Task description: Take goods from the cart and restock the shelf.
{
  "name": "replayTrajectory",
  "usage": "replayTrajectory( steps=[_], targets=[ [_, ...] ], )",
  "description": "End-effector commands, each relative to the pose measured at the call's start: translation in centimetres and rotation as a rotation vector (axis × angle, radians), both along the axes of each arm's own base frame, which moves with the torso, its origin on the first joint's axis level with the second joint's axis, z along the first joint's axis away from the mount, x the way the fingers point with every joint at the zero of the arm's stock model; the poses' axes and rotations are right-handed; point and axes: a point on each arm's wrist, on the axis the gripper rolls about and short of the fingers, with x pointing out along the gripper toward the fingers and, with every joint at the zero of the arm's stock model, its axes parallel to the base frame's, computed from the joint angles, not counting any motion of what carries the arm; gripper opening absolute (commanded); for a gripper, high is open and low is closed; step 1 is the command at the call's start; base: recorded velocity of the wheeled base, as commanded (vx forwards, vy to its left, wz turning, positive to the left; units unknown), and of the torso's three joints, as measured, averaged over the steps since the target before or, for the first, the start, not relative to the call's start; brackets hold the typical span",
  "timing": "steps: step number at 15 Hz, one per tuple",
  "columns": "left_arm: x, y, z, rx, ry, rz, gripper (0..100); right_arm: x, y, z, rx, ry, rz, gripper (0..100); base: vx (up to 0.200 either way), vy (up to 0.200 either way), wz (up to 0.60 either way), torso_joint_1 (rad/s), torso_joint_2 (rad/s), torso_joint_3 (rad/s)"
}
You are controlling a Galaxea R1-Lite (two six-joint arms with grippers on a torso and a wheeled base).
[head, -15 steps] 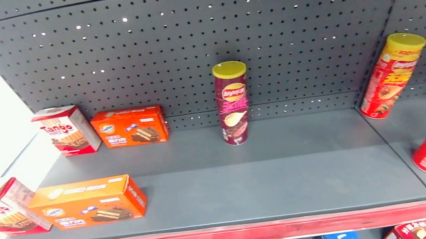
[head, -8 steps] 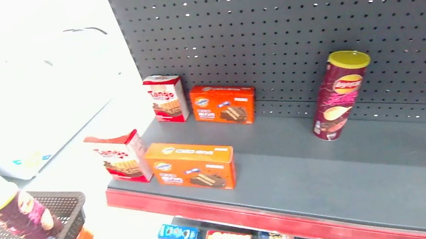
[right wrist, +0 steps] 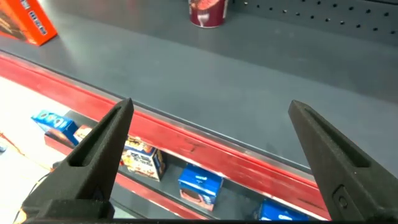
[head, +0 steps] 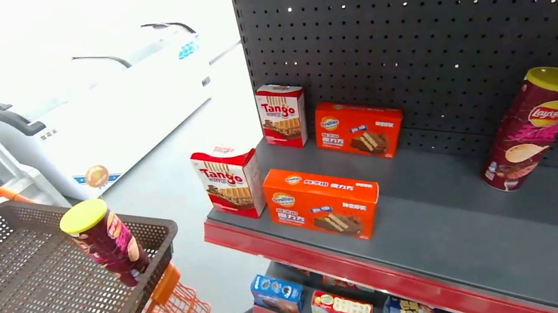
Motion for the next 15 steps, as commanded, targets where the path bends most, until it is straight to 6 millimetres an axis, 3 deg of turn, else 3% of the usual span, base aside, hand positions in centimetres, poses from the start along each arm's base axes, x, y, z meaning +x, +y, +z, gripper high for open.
replayTrajectory(
  steps=[1, 7, 9, 12, 14, 15],
  targets=[
    [0.0, 0.0, 0.0, 0.0, 0.0, 0.0, 100, 0.0, 0.0, 0.0, 0.001, 0.001, 0.0, 100, 0.0, 0.0, 0.0, 0.0, 0.0, 0.0],
    [0.0, 0.0, 0.2, 0.004, -0.005, 0.003, 100, 0.0, 0.0, 0.0, -0.001, 0.001, -0.002, 100, 0.0, 0.0, 0.0, 0.0, 0.0, 0.0],
    [-1.0, 0.1, 2.6, 0.03, -0.056, 0.04, 100, 0.0, 0.0, 0.0, -0.001, 0.001, 0.0, 100, 0.0, 0.0, 0.0, 0.0, 0.0, 0.0],
    [-0.5, 0.3, 5.6, 0.041, 0.053, 0.13, 100, 0.0, 0.0, 0.0, 0.001, 0.001, -0.002, 100, 0.0, 0.0, 0.0, 0.0, 0.0, 0.0],
    [2.4, 0.3, 8.3, 0.038, 0.153, 0.109, 100, 0.0, 0.0, 0.0, -0.001, 0.001, 0.0, 100, 0.0, 0.0, 0.0, 0.0, 0.0, 0.0],
    [2.6, 0.3, 8.3, 0.038, 0.158, 0.108, 100, 0.0, 0.0, 0.0, -0.001, 0.001, -0.002, 100, 0.0, 0.0, 0.0, 0.0, 0.0, 0.0]
  ],
)
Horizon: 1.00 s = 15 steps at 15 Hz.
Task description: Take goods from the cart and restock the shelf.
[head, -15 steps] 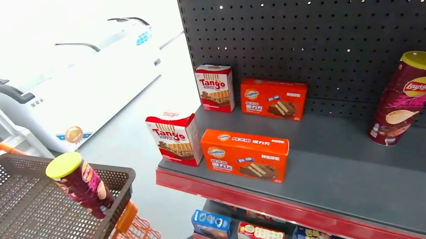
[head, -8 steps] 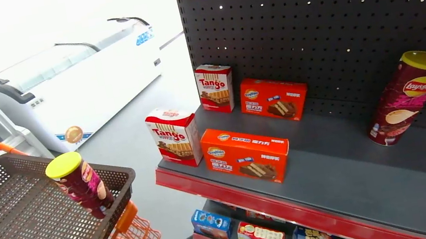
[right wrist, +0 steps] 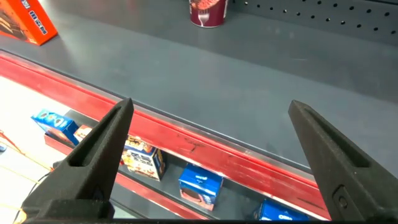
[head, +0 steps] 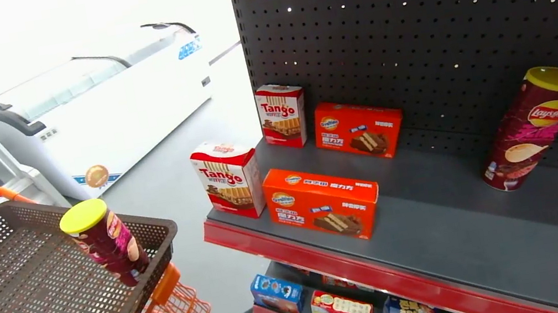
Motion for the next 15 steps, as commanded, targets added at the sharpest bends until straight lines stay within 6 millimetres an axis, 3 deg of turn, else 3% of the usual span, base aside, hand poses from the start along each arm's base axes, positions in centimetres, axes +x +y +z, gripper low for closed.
replayTrajectory(
  steps=[1, 5, 7, 9, 15],
  targets=[
    [5.6, 0.1, 2.5, -0.037, 0.211, 0.05, 100, 0.0, 0.0, 0.0, 0.001, 0.001, 0.001, 100, 0.0, 0.0, 0.0, 0.0, 0.0, 0.0],
    [11.5, 0.5, 1.4, -0.049, 0.334, 0.071, 100, 0.0, 0.0, 0.0, 0.0, 0.001, 0.001, 100, 0.0, 0.0, 0.0, 0.0, 0.0, 0.0],
    [13.8, 0.7, 0.9, -0.048, 0.314, 0.076, 100, 0.0, 0.0, 0.0, 0.001, 0.001, 0.0, 100, 0.0, 0.0, 0.0, 0.0, 0.0, 0.0],
    [17.6, 1.2, -0.5, -0.044, 0.273, 0.087, 100, 0.0, 0.0, 0.0, -0.001, 0.001, 0.0, 100, 0.0, 0.0, 0.0, 0.0, 0.0, 0.0],
    [23.7, 3.5, -3.1, -0.001, 0.229, 0.169, 100, 0.0, 0.0, 0.0, 0.0, 0.001, 0.001, 100, 0.0, 0.0, 0.0, 0.0, 0.0, 0.0]
  ],
)
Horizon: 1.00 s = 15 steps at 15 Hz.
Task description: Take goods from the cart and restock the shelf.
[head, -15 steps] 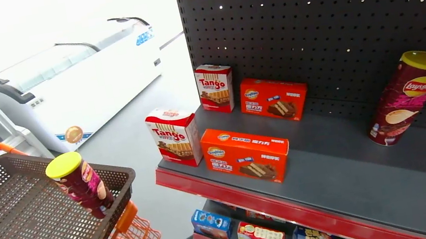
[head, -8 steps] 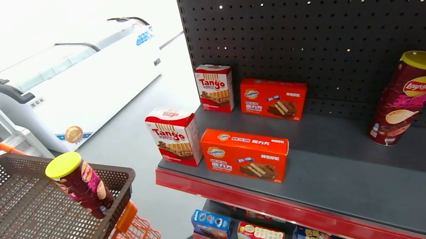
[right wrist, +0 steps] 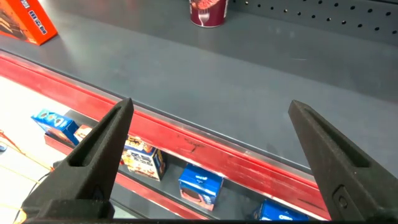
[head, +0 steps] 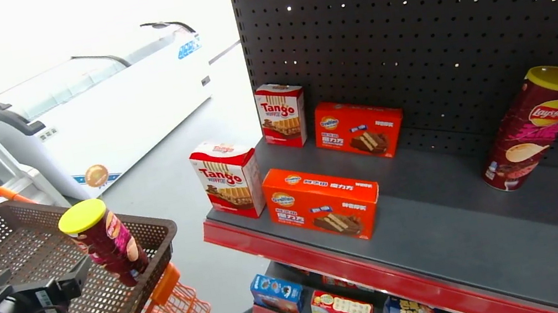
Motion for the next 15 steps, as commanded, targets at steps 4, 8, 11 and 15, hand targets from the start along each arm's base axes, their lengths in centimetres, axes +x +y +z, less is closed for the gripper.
replayTrajectory(
  steps=[4, 8, 11, 15],
  targets=[
    [6.7, 1.4, -3.9, -0.007, 0.07, 0.018, 100, 0.0, 0.0, 0.0, 0.001, 0.001, -0.001, 100, 0.0, 0.0, 0.0, 0.0, 0.0, 0.0],
    [10.4, 1.5, -4.6, -0.002, 0.02, 0.002, 100, 0.0, 0.0, 0.0, -0.001, 0.001, -0.001, 100, 0.0, 0.0, 0.0, 0.0, 0.0, 0.0],
    [11.7, 1.4, -5.5, 0.003, -0.02, -0.005, 100, 0.0, 0.0, 0.0, 0.001, 0.001, 0.001, 100, 0.0, 0.0, 0.0, 0.0, 0.0, 0.0],
    [12.4, 1.4, -6.7, 0.006, -0.027, -0.009, 100, 0.0, 0.0, 0.0, -0.001, 0.001, 0.001, 100, 0.0, 0.0, 0.0, 0.0, 0.0, 0.0]
  ],
)
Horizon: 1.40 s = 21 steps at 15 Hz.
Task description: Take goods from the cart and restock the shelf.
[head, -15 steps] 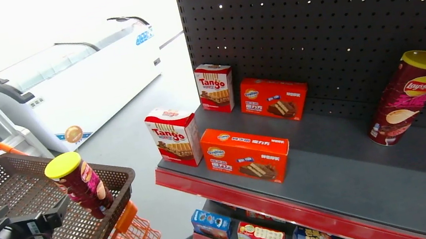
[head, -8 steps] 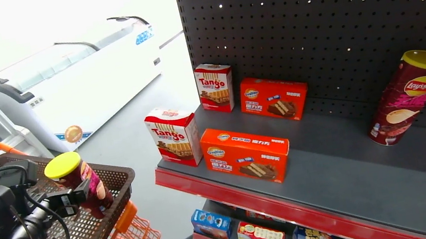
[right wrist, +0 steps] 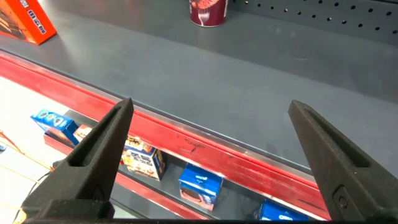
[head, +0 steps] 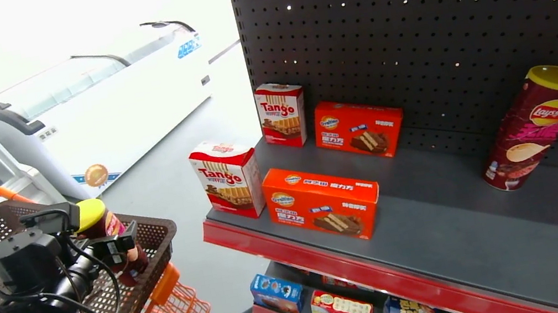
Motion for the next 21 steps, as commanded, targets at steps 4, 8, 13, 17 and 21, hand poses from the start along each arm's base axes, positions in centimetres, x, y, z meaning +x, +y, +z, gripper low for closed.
replayTrajectory(
  steps=[4, 8, 13, 17, 21],
  targets=[
    [1.1, 0.2, -1.5, -0.004, -0.002, 0.001, 100, 0.0, 0.0, 0.0, -0.001, 0.001, 0.0, 100, 0.0, 0.0, 0.0, 0.0, 0.0, 0.0],
    [1.5, 0.3, -2.6, -0.008, 0.018, 0.003, 100, 0.0, 0.0, 0.0, -0.001, 0.001, 0.0, 100, 0.0, 0.0, 0.0, 0.0, 0.0, 0.0],
    [2.9, 0.5, -2.6, -0.003, -0.008, 0.001, 0, 0.0, 0.0, 0.0, -0.001, 0.001, 0.0, 100, 0.0, 0.0, 0.0, 0.0, 0.0, 0.0],
    [3.4, -1.1, -1.1, 0.007, -0.071, -0.047, 0, 0.0, 0.0, 0.0, 0.0, 0.001, 0.001, 100, 0.0, 0.0, 0.0, 0.0, 0.0, 0.0],
    [1.4, -1.5, 5.3, 0.03, -0.208, -0.062, 0, 0.0, 0.0, 0.0, 0.001, 0.001, 0.0, 100, 0.0, 0.0, 0.0, 0.0, 0.0, 0.0]
  ],
)
